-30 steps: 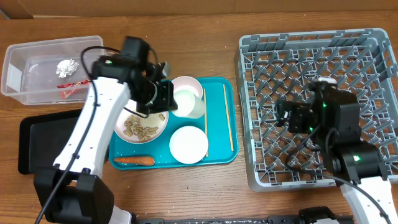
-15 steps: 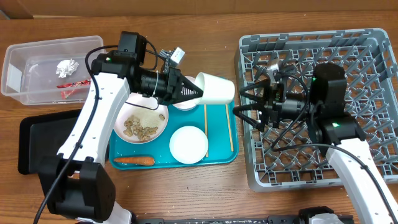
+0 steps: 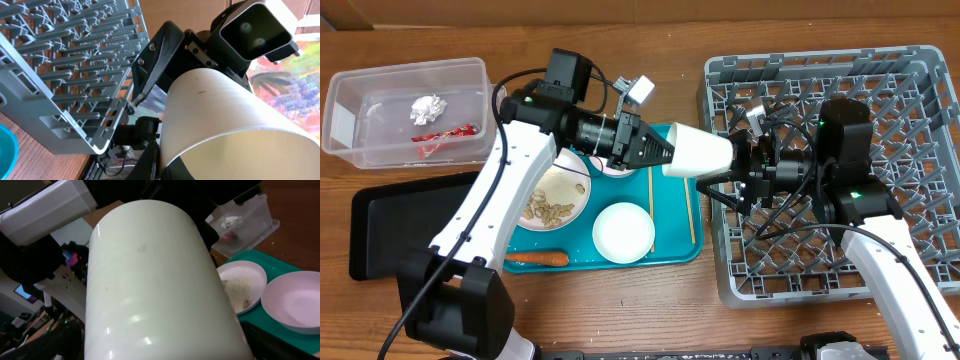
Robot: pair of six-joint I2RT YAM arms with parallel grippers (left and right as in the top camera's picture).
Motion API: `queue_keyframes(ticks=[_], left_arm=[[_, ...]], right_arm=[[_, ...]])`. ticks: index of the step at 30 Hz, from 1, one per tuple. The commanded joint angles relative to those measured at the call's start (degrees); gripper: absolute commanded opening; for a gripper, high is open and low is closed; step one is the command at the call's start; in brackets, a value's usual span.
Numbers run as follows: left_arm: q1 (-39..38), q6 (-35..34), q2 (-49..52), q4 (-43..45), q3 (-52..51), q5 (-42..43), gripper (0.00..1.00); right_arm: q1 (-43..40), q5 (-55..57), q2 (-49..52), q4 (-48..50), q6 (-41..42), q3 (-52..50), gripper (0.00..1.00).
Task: Sort waste into correct bins and load items into the dishwasher
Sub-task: 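Lift the cup toward the right gripper and hand it over, then place the white cup upside down in the rack's lower right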
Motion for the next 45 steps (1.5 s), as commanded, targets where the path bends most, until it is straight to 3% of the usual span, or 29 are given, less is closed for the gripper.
queue_keyframes(ticks=[1, 23, 31, 36, 45], left_arm=[[-0.4, -0.4, 0.4, 0.4, 0.8, 0.9, 0.04], [-0.7, -1.7, 0.4, 0.5, 0.8, -2.1, 0.04], [-0.5, -1.3, 0.4, -1.5, 0.9, -12.2, 0.23], [1.4, -0.5, -0.1, -2.8, 0.9, -17.6, 0.27], [12.1, 1.2, -8.3, -9.6, 1.6, -34.3, 0.28]], right_arm=[[0.1, -1.1, 0.0, 1.4, 0.0, 1.5, 0.99], [0.1, -1.1, 0.0, 8.3, 0.2, 1.5, 0.59], [0.1, 1.6, 0.0, 8.0, 0.5, 1.5, 0.49], [-0.2, 9.2, 0.0, 7.2, 3.3, 1.5, 0.36], [-10.6, 21.3, -2.6, -1.7, 3.7, 1.6, 0.33]])
